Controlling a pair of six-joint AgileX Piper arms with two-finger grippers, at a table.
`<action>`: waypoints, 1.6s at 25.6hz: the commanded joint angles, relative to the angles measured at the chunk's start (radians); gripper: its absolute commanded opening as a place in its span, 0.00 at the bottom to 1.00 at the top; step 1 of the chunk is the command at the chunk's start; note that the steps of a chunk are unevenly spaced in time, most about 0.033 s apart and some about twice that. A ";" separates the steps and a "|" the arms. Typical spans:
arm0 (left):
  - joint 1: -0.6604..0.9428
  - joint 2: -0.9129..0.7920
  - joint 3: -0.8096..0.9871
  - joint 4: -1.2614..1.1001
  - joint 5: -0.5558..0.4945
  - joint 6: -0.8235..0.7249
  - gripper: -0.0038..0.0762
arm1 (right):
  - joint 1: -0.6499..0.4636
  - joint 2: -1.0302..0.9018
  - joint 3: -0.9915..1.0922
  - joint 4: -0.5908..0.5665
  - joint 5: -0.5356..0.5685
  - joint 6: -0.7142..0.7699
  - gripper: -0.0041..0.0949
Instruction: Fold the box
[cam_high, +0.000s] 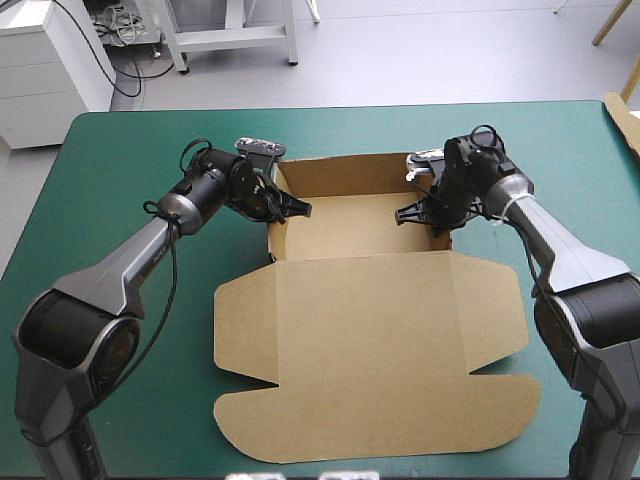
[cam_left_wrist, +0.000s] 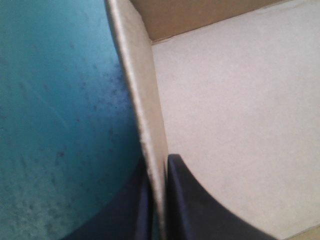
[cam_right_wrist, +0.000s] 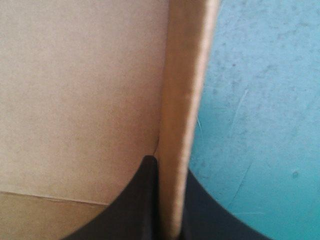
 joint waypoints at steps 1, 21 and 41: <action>-0.012 0.000 -0.011 0.000 0.012 0.104 0.19 | 0.000 -0.024 -0.032 0.000 -0.053 -0.051 0.07; 0.048 -0.091 -0.382 -0.033 0.384 0.139 0.43 | 0.000 -0.204 -0.212 0.005 0.044 -0.040 0.49; 0.048 -0.511 -0.448 -0.261 0.402 0.390 0.43 | 0.000 -0.336 -0.212 0.049 0.044 -0.040 0.49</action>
